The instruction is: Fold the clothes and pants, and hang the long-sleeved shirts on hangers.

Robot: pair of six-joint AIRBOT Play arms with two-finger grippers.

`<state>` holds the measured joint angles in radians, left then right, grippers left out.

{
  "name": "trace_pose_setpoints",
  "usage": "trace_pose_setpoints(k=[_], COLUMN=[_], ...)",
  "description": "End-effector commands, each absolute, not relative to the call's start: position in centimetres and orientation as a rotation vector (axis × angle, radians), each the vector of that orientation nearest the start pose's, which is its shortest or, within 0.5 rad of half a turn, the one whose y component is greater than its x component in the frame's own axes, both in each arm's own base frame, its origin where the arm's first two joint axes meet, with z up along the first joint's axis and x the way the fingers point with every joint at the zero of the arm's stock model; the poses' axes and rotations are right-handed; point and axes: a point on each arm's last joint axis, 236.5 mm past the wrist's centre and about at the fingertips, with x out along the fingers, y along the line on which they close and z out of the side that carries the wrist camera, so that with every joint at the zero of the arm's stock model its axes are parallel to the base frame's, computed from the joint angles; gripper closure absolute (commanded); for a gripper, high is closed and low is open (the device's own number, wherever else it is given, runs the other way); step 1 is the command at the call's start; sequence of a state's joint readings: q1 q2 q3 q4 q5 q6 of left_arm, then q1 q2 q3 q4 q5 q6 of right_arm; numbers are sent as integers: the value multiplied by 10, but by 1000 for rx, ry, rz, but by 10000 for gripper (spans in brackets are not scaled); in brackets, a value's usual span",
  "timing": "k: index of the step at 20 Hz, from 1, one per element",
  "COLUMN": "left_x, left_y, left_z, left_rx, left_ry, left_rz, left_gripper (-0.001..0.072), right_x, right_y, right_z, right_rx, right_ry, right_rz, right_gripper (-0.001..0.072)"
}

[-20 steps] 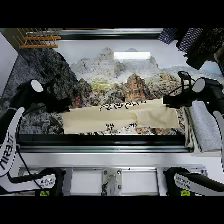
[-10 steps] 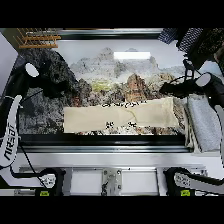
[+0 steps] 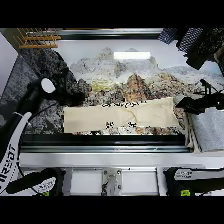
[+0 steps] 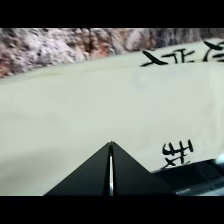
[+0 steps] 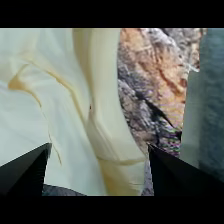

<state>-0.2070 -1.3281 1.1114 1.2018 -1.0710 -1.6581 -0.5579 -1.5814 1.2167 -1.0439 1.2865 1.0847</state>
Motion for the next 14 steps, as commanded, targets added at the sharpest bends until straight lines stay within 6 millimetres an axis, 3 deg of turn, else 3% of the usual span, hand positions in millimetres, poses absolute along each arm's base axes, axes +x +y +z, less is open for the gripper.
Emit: trace_pose_setpoints(k=[1,4,8,13,14], left_x=[342,334,342,356,357], left_y=[-206,-231,-253,-261,-261], left_z=[-24,-33,-30,-28,-29], left_rx=[-321,-278,-251,-252,-252], left_ry=[1352,1376,1367,1355,1354], left_rz=[-378,-424,-465,-472,-471], left_gripper=[702,702,702,702,702], right_x=[361,367,370,361,362], right_y=[-99,-83,-57,-24,-18], right_z=[-84,-95,-105,-114,-113], right_rx=[643,682,744,730,728], right_ry=[1389,1402,1419,1477,1482], right_rz=[245,287,338,396,407], right_gripper=[56,55,57,60,105])
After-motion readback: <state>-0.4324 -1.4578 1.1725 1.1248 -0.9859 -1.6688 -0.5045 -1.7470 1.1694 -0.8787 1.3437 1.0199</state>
